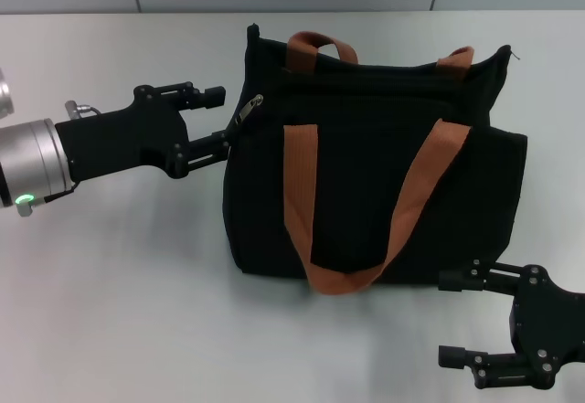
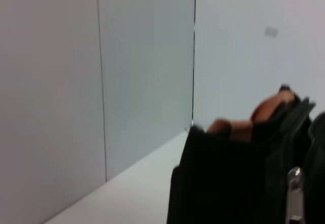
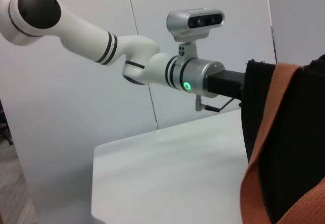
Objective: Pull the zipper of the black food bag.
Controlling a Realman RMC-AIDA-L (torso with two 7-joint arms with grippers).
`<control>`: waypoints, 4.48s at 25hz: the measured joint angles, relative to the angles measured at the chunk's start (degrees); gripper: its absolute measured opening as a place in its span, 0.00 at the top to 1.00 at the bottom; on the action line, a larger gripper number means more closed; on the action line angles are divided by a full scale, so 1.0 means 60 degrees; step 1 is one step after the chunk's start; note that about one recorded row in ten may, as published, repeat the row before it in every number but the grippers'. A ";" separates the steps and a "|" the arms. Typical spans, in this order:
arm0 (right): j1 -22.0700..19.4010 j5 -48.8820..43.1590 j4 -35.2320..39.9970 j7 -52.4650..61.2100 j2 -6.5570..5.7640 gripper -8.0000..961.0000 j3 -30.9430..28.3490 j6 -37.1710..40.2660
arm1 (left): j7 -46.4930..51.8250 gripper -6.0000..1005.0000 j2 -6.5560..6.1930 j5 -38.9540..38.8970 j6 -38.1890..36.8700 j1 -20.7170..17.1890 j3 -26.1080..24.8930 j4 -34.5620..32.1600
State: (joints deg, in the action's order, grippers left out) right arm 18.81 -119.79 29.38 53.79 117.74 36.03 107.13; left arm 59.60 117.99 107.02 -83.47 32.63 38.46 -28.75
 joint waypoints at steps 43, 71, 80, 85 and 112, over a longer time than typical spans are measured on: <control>0.2988 0.0870 -0.0102 0.7080 0.0085 0.16 -0.1701 0.1763 | -0.0710 0.98 0.0100 -0.1558 -0.1307 -0.0635 0.0026 0.0072; 0.5076 0.1047 0.1384 1.1632 0.0017 0.36 0.0706 -0.1521 | -0.0809 0.98 0.0068 -0.1578 -0.1102 -0.0708 -0.0053 0.0089; 0.5439 0.1020 0.1568 1.2629 0.0004 0.47 0.1659 -0.1899 | -0.0756 0.98 0.0065 -0.1578 -0.1157 -0.0722 -0.0053 0.0089; 0.5486 0.0962 0.1696 1.2770 0.0004 0.48 0.1848 -0.2068 | -0.0749 0.98 0.0065 -0.1579 -0.1183 -0.0722 -0.0053 0.0079; 0.5709 0.0746 0.1694 1.3049 0.0077 0.52 0.2556 -0.2679 | -0.0249 0.98 0.0045 -0.1653 -0.1707 -0.0250 -0.0052 -0.0008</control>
State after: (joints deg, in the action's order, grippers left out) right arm 53.06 -115.31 39.55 132.08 118.21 51.37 91.06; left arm 58.10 118.26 97.11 -93.71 31.13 38.14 -28.80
